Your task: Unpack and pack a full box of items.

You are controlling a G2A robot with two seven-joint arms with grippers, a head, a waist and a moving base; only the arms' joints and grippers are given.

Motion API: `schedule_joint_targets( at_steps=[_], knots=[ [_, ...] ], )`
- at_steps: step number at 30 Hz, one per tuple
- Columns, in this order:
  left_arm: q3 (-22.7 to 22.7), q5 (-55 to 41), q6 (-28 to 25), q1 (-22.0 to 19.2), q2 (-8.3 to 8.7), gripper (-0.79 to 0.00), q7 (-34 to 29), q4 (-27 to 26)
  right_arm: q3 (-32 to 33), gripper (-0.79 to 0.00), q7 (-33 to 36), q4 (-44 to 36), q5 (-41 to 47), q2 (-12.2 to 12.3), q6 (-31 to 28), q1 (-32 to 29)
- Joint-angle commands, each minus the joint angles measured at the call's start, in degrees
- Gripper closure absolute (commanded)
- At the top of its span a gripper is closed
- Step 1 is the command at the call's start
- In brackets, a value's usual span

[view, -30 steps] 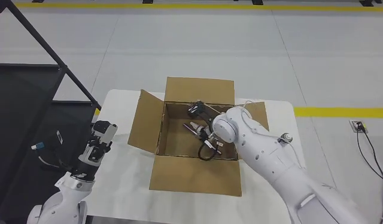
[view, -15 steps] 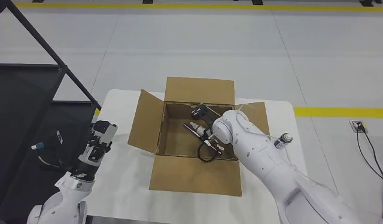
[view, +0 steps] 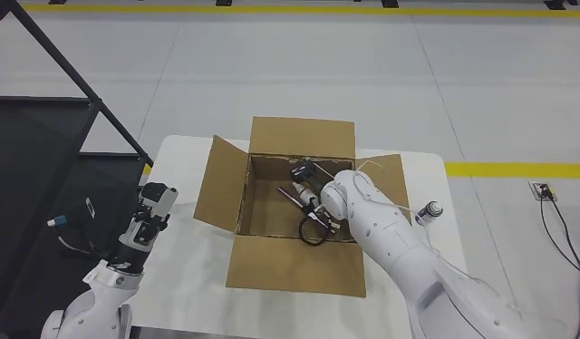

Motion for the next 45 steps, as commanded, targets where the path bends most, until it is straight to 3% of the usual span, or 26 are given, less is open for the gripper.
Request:
schedule_joint_targets(
  at_steps=[1,10,14,15,24,33,40,45],
  knots=[
    [0.00,0.00,0.00,0.00,0.00,-0.785,0.00,0.00,0.01,-0.360,-0.07,0.80,-0.02,-0.33,-0.07,0.04],
    [0.00,0.00,0.00,0.00,0.00,-0.785,0.00,0.00,0.21,-0.345,-0.07,4.19,-0.21,-1.70,-0.52,0.49],
    [0.00,0.00,0.00,0.00,0.00,-0.785,0.00,0.00,0.65,-0.028,-1.10,4.95,0.03,-1.96,-1.89,1.09],
    [0.00,0.00,0.00,0.00,0.00,-0.785,0.00,0.00,0.76,0.000,-1.35,5.04,0.04,-1.99,-2.28,1.28],
    [0.00,0.00,0.00,0.00,0.00,-0.785,0.00,0.00,1.90,0.000,-3.38,3.64,0.13,-1.41,-11.41,2.84],
    [0.00,0.00,0.00,0.00,0.00,-0.785,0.00,0.00,3.92,0.000,-5.56,-1.21,-0.48,1.13,-20.00,2.81],
    [0.00,0.00,0.00,0.00,0.00,-0.785,0.00,0.00,7.84,0.000,-5.78,-10.97,-1.58,5.50,-23.63,-0.25],
    [0.00,0.00,0.00,0.00,0.00,-0.785,0.00,0.00,13.95,0.000,-1.35,-27.91,-3.94,10.47,-21.98,-6.56]
  ],
)
